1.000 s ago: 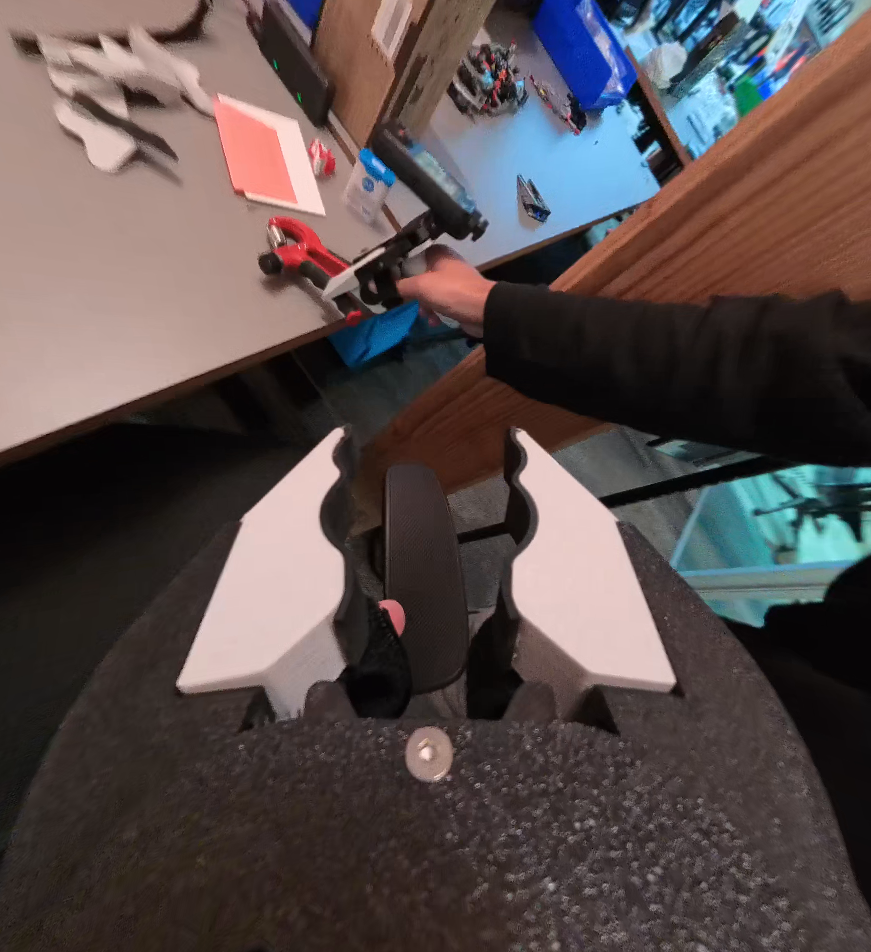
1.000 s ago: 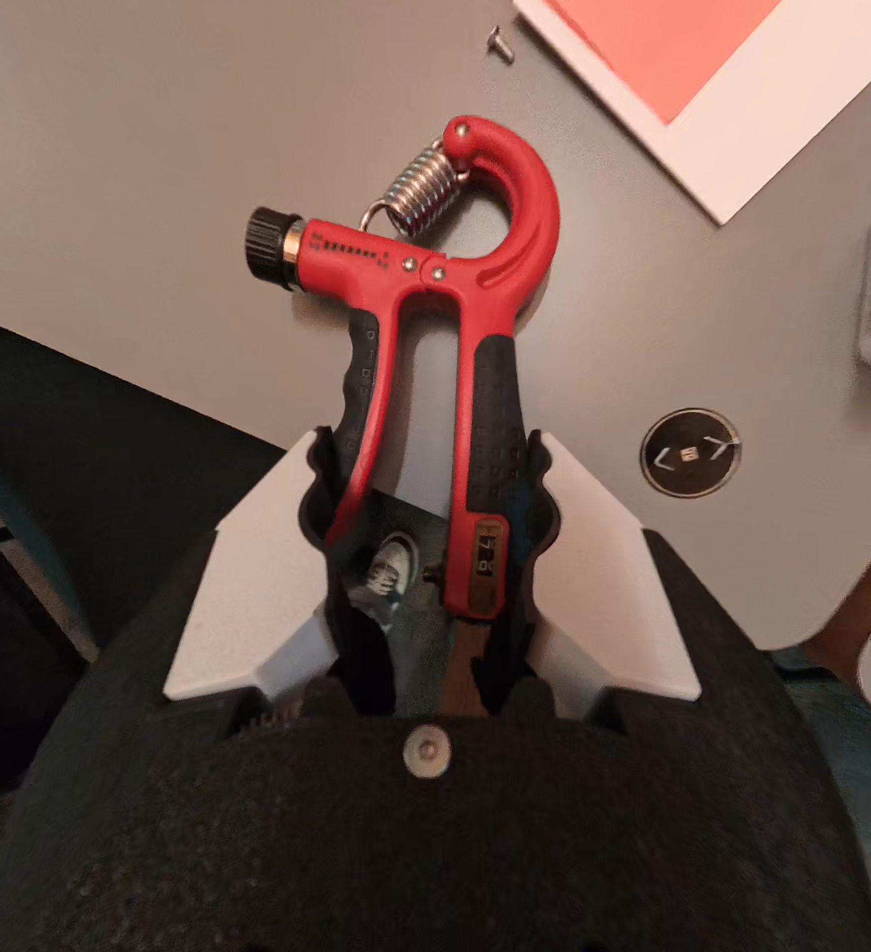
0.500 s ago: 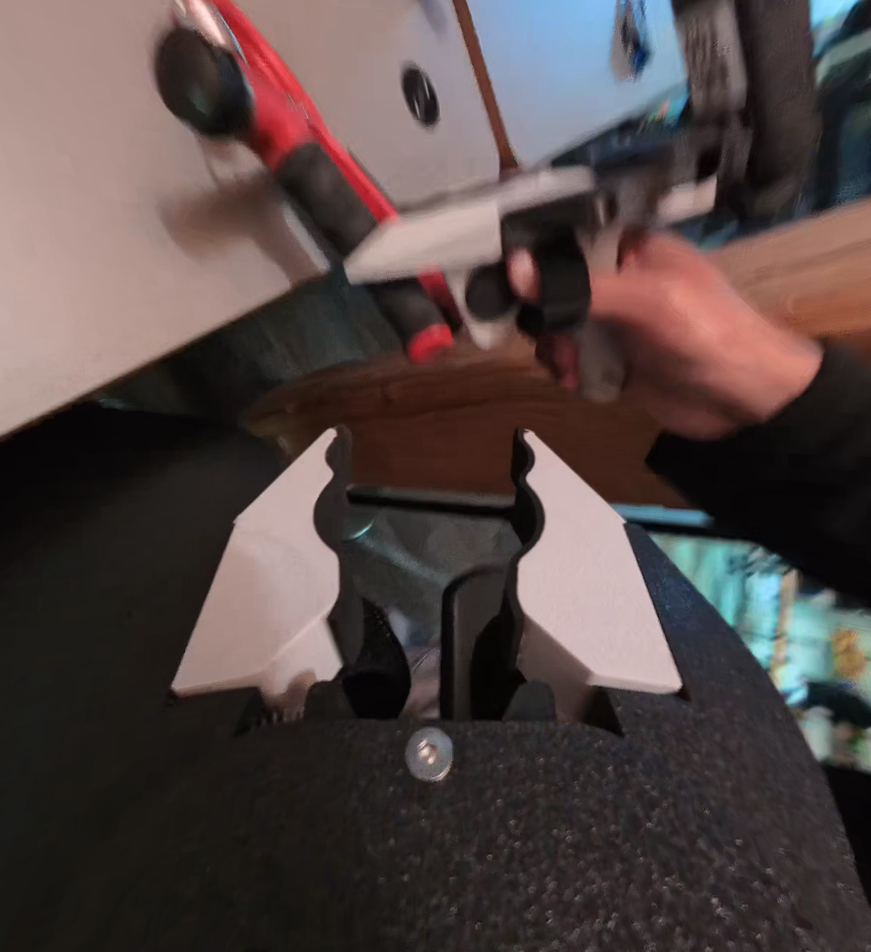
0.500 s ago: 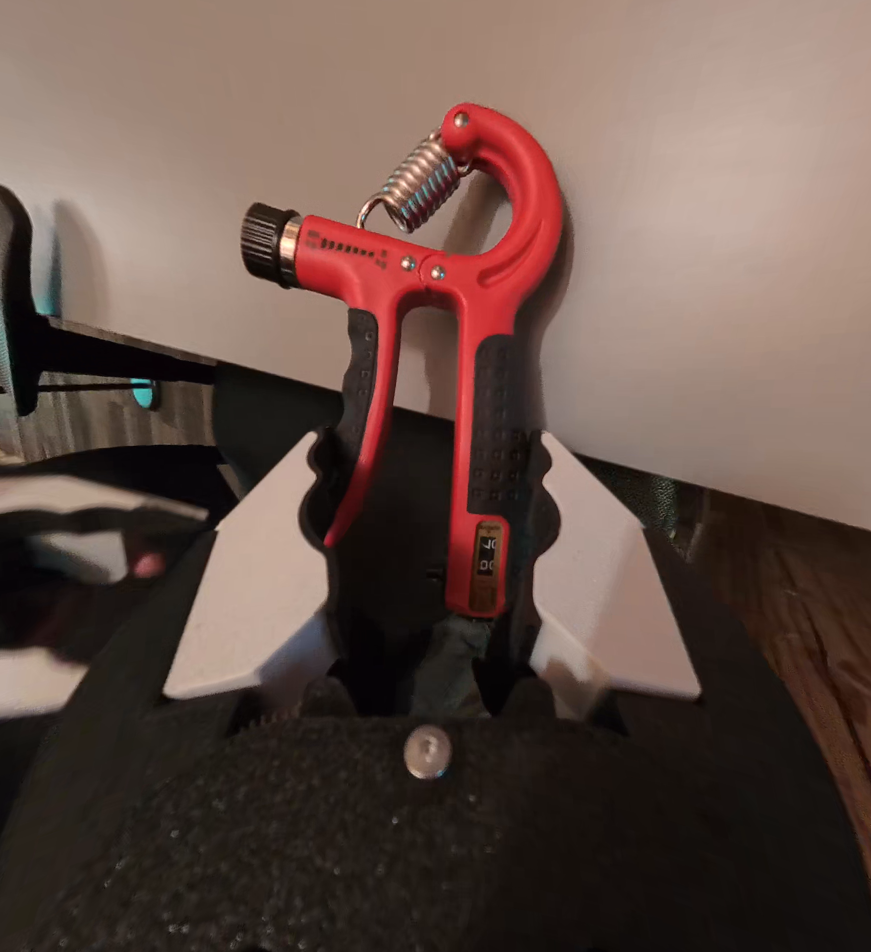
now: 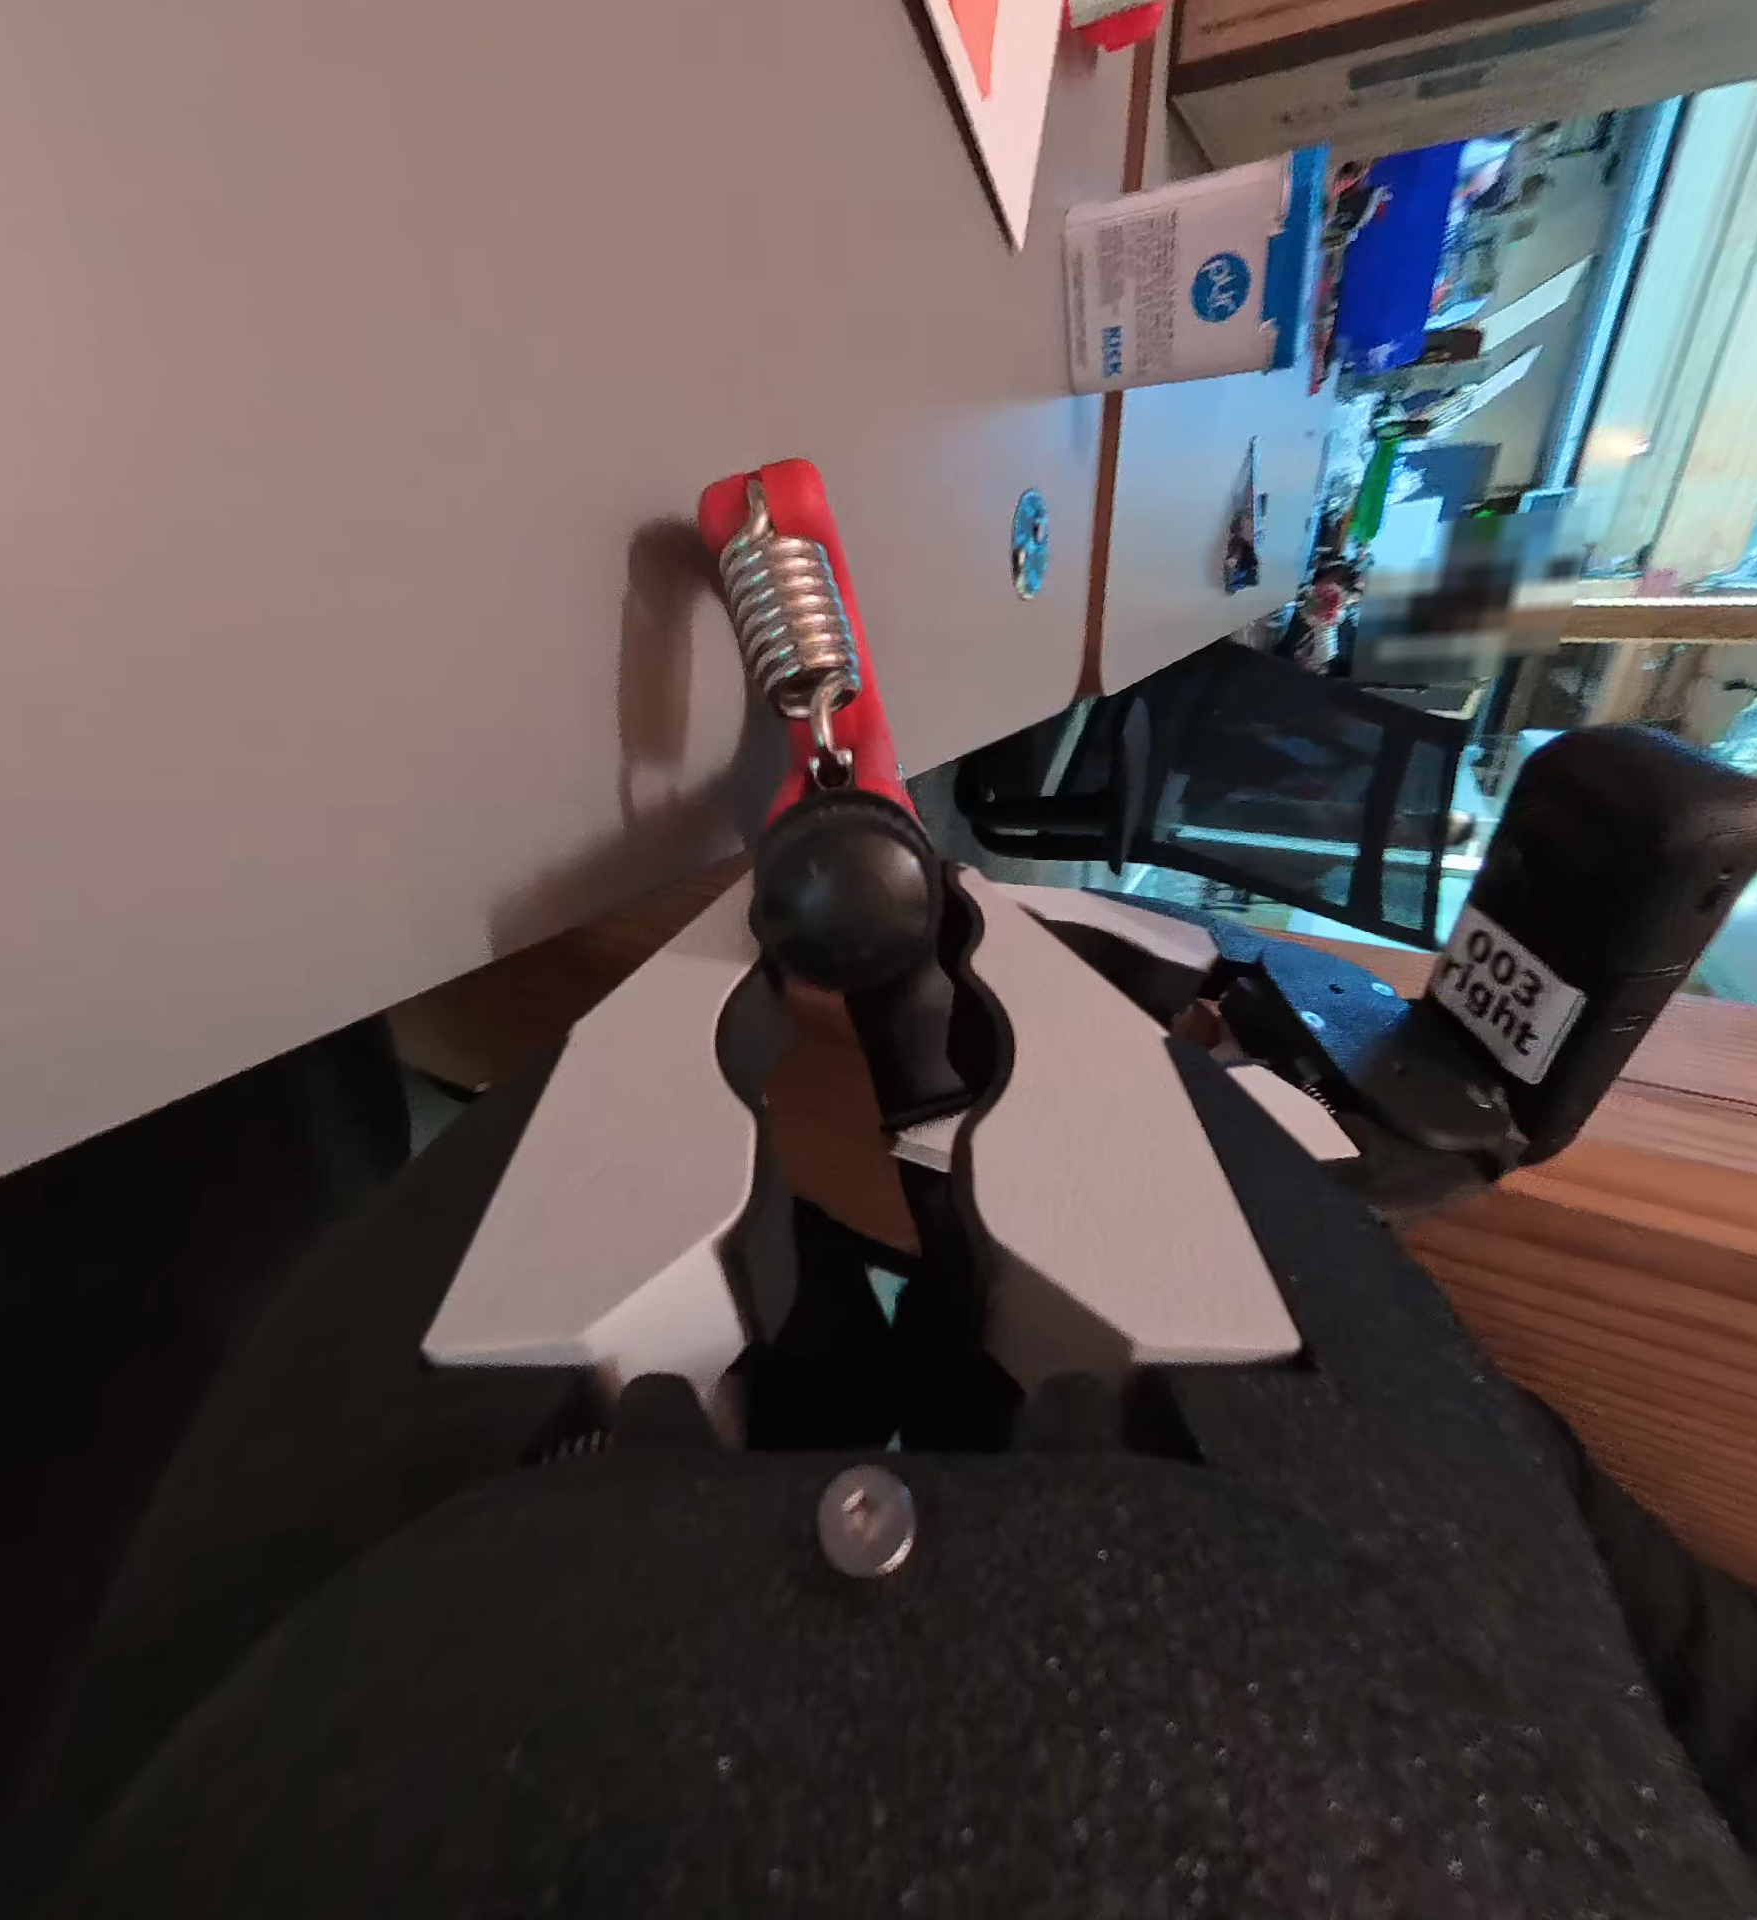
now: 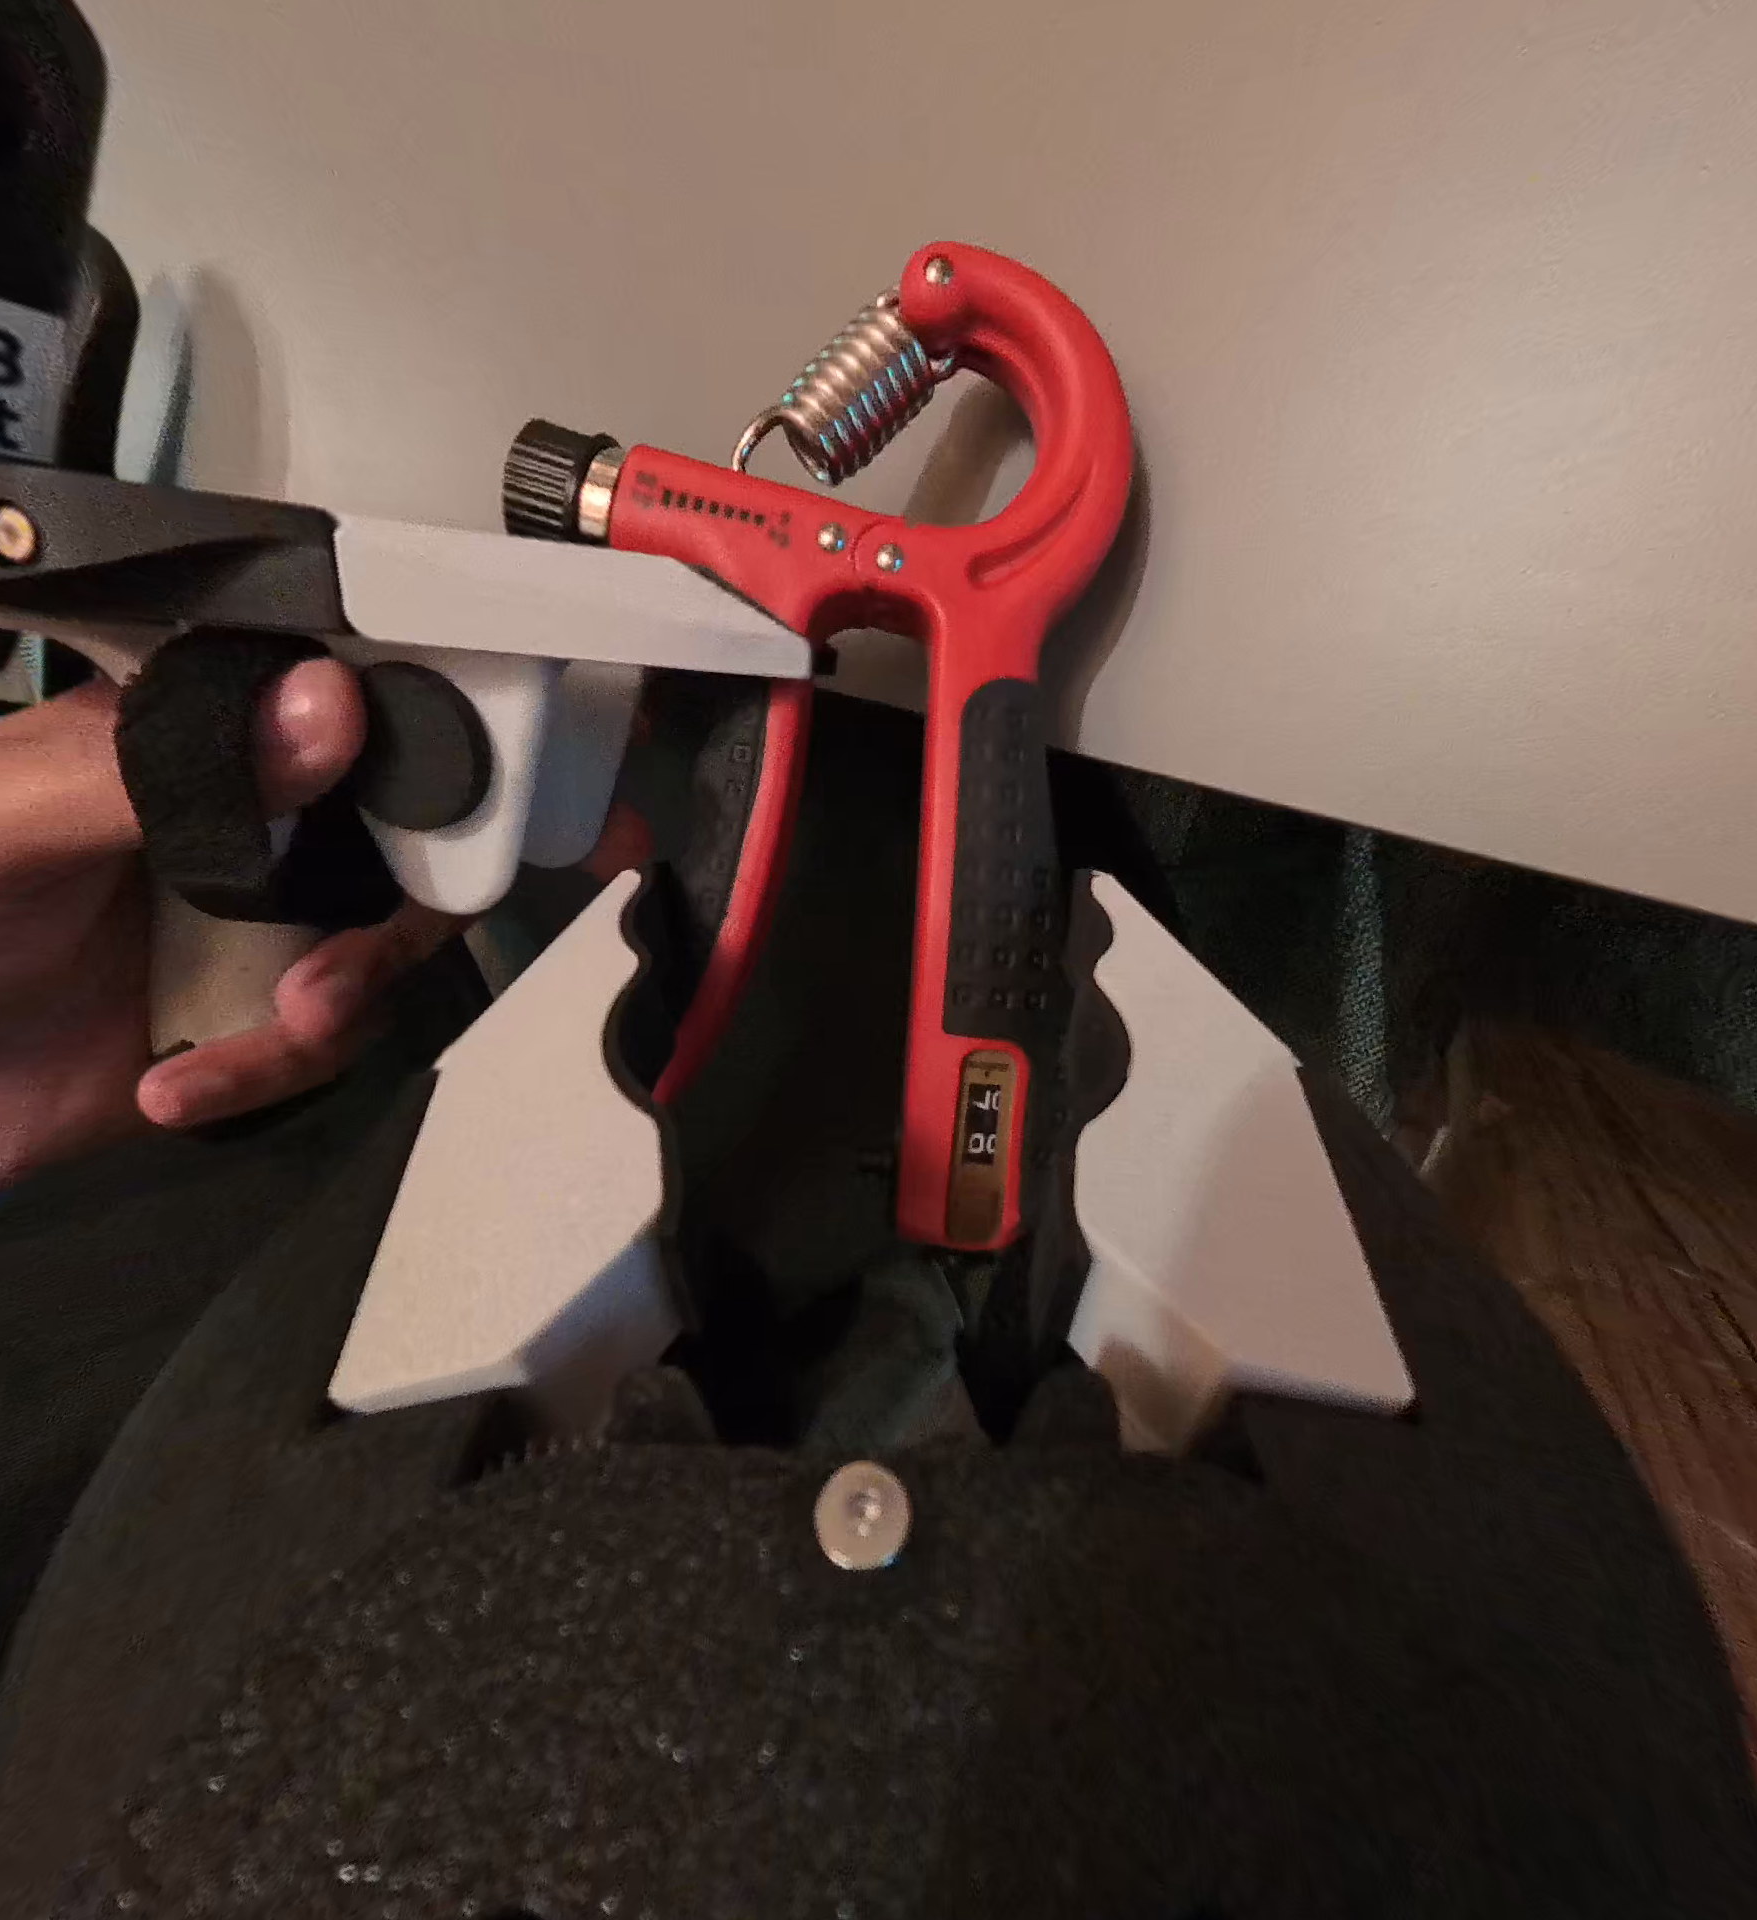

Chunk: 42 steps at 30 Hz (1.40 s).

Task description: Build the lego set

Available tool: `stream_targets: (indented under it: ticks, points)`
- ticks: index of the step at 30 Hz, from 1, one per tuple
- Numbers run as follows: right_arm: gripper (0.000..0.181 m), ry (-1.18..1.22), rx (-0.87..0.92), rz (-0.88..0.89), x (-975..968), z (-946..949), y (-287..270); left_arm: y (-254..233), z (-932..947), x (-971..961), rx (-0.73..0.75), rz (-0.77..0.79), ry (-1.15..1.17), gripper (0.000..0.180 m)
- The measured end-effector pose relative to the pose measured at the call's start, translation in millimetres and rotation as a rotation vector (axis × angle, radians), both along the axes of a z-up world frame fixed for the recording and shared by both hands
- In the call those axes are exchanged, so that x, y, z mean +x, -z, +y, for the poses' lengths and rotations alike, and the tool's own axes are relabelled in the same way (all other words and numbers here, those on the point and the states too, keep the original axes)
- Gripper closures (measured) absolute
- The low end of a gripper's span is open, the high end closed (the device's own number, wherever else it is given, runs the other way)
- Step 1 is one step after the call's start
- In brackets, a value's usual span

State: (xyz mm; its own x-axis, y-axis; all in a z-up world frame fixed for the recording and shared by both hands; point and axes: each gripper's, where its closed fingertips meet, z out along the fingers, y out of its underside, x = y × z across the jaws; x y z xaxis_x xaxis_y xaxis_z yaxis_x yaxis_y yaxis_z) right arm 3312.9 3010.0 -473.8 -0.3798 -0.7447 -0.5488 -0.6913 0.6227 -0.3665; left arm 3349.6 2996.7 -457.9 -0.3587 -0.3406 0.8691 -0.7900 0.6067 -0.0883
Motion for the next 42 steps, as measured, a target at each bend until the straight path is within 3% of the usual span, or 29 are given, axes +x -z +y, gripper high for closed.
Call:
stream_targets:
  ticks: [1,6,14,17,22,24,26,32,37,41,42]
  points:
    - [0.104,0.006,-0.004,-0.011,0,0,0,-1,0,0,-0.018,0.012,-0.009,0.157]
    - [0.104,-0.017,-0.059,-0.072,4,5,-9,-17,2,1,-0.130,-0.038,0.004,0.159]
    - [0.110,-0.105,-0.010,-0.443,12,20,-112,-110,33,19,-0.445,-0.069,0.074,0.159]
    - [0.117,-0.127,0.199,-0.626,16,29,-168,-159,55,18,-0.571,-0.032,0.118,0.160]
    - [0.131,-0.317,0.456,-0.778,40,81,-255,-243,94,10,-0.733,-0.038,0.188,0.160]
    - [0.136,-0.362,0.460,-0.819,51,102,-286,-271,110,9,-0.767,-0.094,0.212,0.159]
    - [0.154,-0.370,0.409,-0.851,59,117,-309,-301,129,10,-0.802,-0.142,0.219,0.159]
    - [0.155,-0.471,0.442,-0.903,61,188,-391,-382,196,11,-0.785,-0.415,0.279,0.154]
    - [0.156,-0.574,0.388,-0.939,60,245,-438,-436,258,4,-0.798,-0.461,0.307,0.138]
    - [0.155,-0.636,0.362,-0.985,53,287,-462,-459,296,-3,-0.819,-0.520,0.282,0.141]
    - [0.156,-0.637,0.338,-1.003,51,293,-467,-460,300,-2,-0.806,-0.511,0.239,0.149]
